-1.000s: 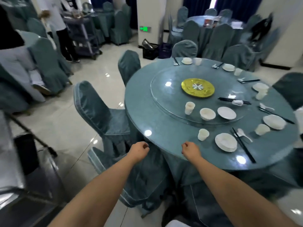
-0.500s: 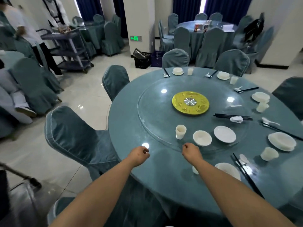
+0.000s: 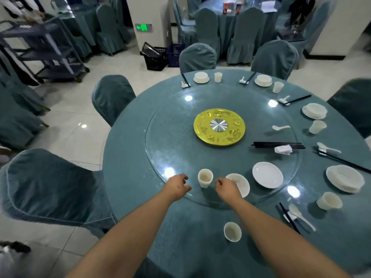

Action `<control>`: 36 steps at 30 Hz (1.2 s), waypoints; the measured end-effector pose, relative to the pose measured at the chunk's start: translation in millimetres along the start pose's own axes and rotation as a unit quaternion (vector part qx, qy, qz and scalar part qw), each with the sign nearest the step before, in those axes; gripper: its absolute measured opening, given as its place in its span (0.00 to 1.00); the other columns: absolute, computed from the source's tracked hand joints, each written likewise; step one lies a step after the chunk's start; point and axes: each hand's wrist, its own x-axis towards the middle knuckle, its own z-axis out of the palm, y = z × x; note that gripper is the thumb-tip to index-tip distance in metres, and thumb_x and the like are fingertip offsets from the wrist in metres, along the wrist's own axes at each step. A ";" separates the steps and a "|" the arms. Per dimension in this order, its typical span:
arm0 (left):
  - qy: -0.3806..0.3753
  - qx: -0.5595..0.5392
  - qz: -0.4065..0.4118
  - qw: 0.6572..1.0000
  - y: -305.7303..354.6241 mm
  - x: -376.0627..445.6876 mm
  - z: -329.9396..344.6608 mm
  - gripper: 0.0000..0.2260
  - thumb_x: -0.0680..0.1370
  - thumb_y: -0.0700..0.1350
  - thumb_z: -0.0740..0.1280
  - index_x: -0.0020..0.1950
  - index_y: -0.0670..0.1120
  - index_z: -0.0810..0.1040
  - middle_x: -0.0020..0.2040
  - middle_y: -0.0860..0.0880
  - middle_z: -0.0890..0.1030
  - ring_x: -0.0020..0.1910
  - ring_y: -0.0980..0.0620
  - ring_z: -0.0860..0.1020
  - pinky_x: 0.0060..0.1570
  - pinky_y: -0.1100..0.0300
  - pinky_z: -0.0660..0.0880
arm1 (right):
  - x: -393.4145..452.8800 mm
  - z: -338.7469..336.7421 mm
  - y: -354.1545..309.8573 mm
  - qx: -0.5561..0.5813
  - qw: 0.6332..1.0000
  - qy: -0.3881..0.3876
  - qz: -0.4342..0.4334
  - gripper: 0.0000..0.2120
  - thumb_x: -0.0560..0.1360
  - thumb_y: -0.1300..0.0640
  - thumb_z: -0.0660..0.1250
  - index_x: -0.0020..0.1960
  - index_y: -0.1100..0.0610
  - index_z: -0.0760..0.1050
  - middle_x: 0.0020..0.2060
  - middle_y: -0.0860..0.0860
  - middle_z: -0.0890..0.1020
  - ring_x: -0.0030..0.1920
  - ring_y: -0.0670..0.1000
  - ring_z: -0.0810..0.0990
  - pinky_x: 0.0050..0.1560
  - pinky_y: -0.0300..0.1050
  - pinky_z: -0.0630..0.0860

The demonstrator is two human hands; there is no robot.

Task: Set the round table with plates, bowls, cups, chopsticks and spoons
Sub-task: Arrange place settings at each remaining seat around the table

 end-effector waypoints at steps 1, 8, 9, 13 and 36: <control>-0.001 0.009 0.004 1.000 4.1 9.9 -0.4 0.24 0.77 0.51 0.70 0.71 0.47 0.71 0.65 0.47 0.77 0.60 0.48 0.77 0.56 0.60 0.73 | 5.4 -1.1 -0.8 -0.001 1.000 0.002 -0.002 0.13 0.79 0.58 0.54 0.44 0.61 0.75 0.41 0.54 0.80 0.42 0.56 0.76 0.44 0.49 0.74; -0.046 0.130 0.067 0.988 36.2 61.3 21.1 0.32 0.72 0.56 0.74 0.72 0.49 0.68 0.68 0.44 0.70 0.66 0.44 0.72 0.65 0.50 0.71 | 21.4 -3.1 20.0 -0.019 1.000 -0.005 0.024 0.15 0.81 0.57 0.54 0.52 0.61 0.78 0.48 0.56 0.83 0.51 0.59 0.79 0.51 0.51 0.75; -0.048 0.144 0.075 0.986 40.4 65.6 23.9 0.31 0.71 0.56 0.74 0.72 0.50 0.68 0.67 0.45 0.70 0.65 0.43 0.71 0.63 0.49 0.72 | 24.1 -4.5 21.8 -0.017 1.000 -0.002 0.023 0.15 0.81 0.57 0.53 0.52 0.60 0.78 0.48 0.56 0.83 0.51 0.59 0.78 0.52 0.52 0.76; -0.042 0.219 0.113 0.968 47.3 80.7 42.3 0.32 0.72 0.58 0.71 0.72 0.52 0.64 0.67 0.47 0.66 0.64 0.42 0.68 0.59 0.47 0.73 | 34.4 -3.8 27.6 -0.021 0.999 -0.005 0.028 0.15 0.81 0.56 0.53 0.52 0.58 0.79 0.47 0.55 0.83 0.50 0.58 0.78 0.51 0.53 0.77; -0.103 0.234 0.080 0.963 62.5 126.8 52.5 0.35 0.70 0.53 0.75 0.73 0.48 0.63 0.68 0.47 0.68 0.67 0.40 0.65 0.63 0.51 0.71 | 65.6 -14.9 52.2 0.006 0.998 0.010 0.057 0.13 0.79 0.57 0.55 0.50 0.55 0.79 0.46 0.50 0.83 0.48 0.53 0.78 0.51 0.45 0.75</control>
